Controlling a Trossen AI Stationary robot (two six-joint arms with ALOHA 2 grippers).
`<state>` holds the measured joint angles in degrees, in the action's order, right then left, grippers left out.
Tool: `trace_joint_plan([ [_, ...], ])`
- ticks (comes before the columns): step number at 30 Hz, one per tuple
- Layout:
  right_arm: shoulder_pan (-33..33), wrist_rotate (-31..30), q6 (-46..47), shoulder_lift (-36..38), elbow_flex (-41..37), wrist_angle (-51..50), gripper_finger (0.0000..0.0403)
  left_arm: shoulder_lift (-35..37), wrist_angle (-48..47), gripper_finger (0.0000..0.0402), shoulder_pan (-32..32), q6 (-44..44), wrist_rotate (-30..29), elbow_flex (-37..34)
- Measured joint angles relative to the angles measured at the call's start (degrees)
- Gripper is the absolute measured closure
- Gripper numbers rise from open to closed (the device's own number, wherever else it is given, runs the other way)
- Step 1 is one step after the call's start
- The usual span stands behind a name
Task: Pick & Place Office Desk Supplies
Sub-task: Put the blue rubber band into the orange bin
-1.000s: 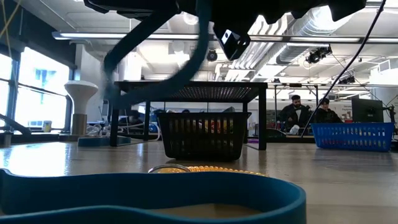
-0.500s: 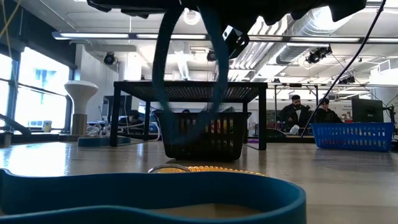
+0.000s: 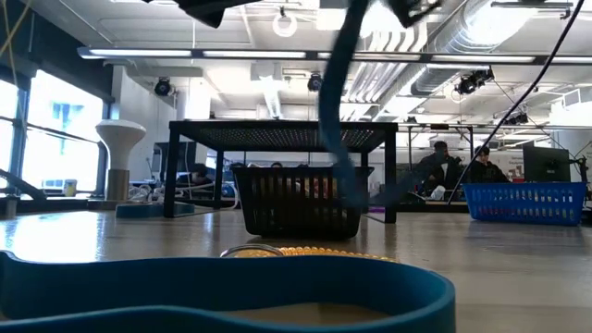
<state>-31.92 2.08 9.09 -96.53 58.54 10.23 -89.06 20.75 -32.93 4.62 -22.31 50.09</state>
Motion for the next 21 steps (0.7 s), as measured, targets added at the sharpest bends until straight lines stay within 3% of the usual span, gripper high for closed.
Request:
trace_joint_plan([
  [6, -8.37, -2.89, 14.14, 5.00, 6.11, -25.71, 0.0399, 0.00, -0.04, 0.0258, 0.00, -0.41, 0.04, 0.00],
  [15, -20.09, -9.06, 45.71, 6.91, 14.59, -53.30, 0.0399, 0.00, -0.12, 0.0258, 1.15, -0.39, 0.09, 0.00],
  [21, -26.00, -9.94, 64.86, 6.95, 16.58, -67.24, 0.0400, 0.00, -0.13, 0.0258, 2.62, -1.82, 0.09, 0.00],
])
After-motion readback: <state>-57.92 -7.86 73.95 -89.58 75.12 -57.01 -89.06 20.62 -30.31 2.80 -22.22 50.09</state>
